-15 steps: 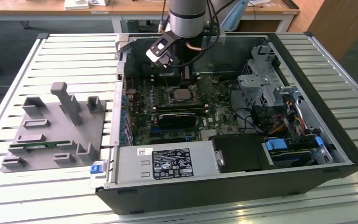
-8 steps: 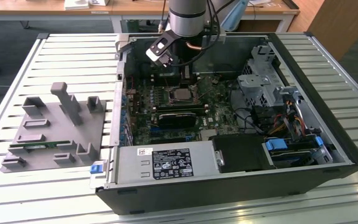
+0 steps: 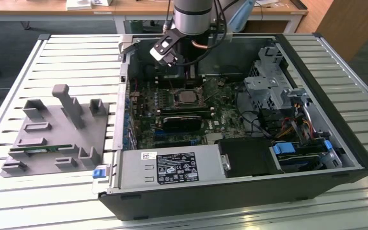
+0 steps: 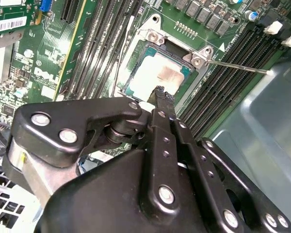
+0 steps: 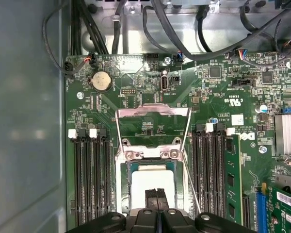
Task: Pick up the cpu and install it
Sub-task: 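Close the cpu cover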
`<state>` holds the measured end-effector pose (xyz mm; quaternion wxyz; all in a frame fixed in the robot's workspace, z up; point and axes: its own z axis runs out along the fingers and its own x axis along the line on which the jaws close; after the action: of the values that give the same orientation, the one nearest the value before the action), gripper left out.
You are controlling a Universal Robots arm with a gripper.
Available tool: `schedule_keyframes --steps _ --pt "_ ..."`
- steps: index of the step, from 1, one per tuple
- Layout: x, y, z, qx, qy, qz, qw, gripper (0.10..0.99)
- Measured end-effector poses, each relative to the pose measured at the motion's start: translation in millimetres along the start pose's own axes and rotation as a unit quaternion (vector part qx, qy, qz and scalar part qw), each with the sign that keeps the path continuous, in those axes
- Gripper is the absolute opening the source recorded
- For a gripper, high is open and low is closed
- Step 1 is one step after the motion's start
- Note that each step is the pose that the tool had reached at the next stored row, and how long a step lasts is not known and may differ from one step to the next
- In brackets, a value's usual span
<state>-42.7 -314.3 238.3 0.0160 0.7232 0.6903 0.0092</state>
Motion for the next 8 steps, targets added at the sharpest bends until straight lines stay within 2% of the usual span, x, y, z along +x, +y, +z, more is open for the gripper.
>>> schedule_keyframes --steps 8 --pt "-0.1 0.3 -8.4 0.0000 0.0000 0.000 1.0000 0.106"
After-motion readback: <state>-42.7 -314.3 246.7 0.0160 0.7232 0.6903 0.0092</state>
